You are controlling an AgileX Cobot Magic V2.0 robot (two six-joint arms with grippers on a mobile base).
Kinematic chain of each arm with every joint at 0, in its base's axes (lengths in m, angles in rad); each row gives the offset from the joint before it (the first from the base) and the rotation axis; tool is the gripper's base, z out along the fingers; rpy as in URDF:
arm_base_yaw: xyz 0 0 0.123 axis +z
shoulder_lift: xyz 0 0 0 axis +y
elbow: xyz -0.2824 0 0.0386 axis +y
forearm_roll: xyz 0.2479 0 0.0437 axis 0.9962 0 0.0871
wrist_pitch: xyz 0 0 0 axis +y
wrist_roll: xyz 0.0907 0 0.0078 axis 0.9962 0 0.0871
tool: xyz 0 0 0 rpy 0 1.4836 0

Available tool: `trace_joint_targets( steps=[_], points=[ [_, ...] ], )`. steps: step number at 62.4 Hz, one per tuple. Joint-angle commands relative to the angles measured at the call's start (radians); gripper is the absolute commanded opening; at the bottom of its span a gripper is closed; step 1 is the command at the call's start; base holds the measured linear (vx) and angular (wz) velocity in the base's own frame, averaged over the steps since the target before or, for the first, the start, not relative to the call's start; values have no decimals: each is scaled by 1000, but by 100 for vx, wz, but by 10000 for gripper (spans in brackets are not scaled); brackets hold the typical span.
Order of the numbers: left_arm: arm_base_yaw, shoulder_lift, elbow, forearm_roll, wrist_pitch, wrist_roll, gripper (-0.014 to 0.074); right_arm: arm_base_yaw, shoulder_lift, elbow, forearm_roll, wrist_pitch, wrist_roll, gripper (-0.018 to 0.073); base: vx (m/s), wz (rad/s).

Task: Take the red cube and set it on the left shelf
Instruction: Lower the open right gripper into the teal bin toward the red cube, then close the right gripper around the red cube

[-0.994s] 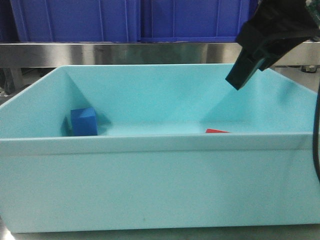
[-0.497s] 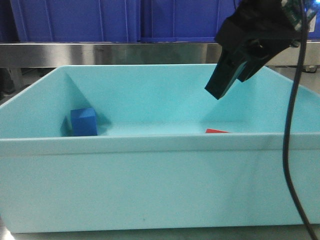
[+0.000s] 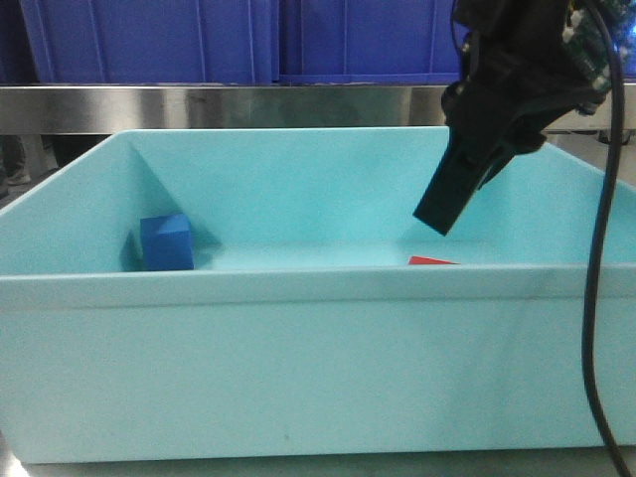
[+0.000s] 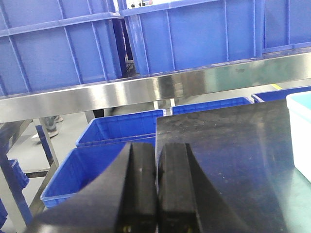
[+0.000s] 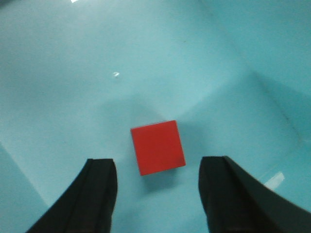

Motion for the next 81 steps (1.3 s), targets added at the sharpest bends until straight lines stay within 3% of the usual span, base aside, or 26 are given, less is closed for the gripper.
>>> trace_joint_targets(
  steps=[1, 22, 57, 81],
  points=[
    [-1, -3, 22, -5, -90, 1, 106, 4, -31, -37, 11, -8, -41, 471, 0, 0],
    [-1, -3, 22, -5, -90, 1, 106, 4, -31, -41, 11, 57, -111, 596, 0, 0],
    [-1, -3, 22, -5, -90, 1, 106, 4, 42, -52, 9, -5, -121, 596, 0, 0],
    [-1, -3, 22, -5, -90, 1, 106, 3, 148, -111, -61, -17, -120, 596, 0, 0]
  ],
)
